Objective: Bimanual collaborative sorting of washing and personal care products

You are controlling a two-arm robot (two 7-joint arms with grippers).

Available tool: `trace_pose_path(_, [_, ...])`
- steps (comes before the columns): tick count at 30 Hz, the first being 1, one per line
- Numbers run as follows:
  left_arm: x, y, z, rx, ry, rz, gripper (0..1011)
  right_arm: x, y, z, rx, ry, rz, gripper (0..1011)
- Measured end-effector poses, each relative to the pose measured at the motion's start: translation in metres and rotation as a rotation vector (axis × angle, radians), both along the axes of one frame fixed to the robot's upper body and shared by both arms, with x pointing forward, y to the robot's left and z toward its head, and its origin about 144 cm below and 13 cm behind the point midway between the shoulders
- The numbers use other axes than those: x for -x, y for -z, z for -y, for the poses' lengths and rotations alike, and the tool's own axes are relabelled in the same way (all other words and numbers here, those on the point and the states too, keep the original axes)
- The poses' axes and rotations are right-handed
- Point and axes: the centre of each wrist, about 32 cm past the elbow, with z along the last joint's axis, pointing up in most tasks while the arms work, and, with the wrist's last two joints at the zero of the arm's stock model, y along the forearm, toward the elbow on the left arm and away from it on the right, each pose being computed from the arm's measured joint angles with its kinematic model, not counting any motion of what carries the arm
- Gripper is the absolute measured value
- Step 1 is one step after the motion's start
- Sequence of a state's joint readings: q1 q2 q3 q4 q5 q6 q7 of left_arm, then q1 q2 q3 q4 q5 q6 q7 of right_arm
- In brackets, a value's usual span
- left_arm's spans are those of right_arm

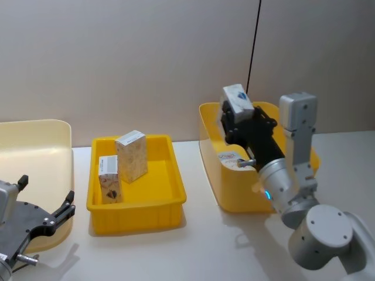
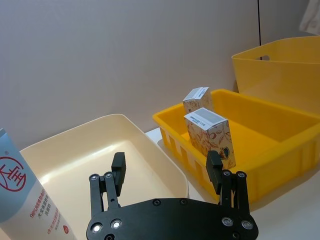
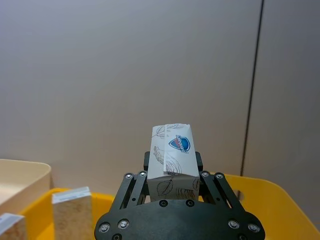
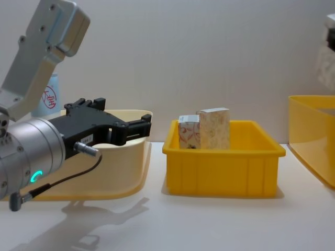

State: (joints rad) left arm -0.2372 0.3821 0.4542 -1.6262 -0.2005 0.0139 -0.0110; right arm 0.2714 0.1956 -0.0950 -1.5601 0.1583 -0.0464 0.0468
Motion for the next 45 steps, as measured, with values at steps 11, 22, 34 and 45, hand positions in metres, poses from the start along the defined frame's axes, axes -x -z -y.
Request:
trace_pose_path(11, [0.000,0.000,0.000,0.000,0.000,0.000,1004,0.015,0.003,0.010,0.030,0.138,-0.111,408])
trace_pose_path(22, [0.000,0.000,0.000,0.000,0.000,0.000,1003,0.018,0.006,0.011,0.053,0.213,-0.191,408])
trace_pose_path(34, [0.000,0.000,0.000,0.000,0.000,0.000,1003,0.018,0.008,0.011,0.063,0.243,-0.226,635])
trace_pose_path(45, [0.000,0.000,0.000,0.000,0.000,0.000,1003,0.017,0.009,0.011,0.068,0.254,-0.240,944])
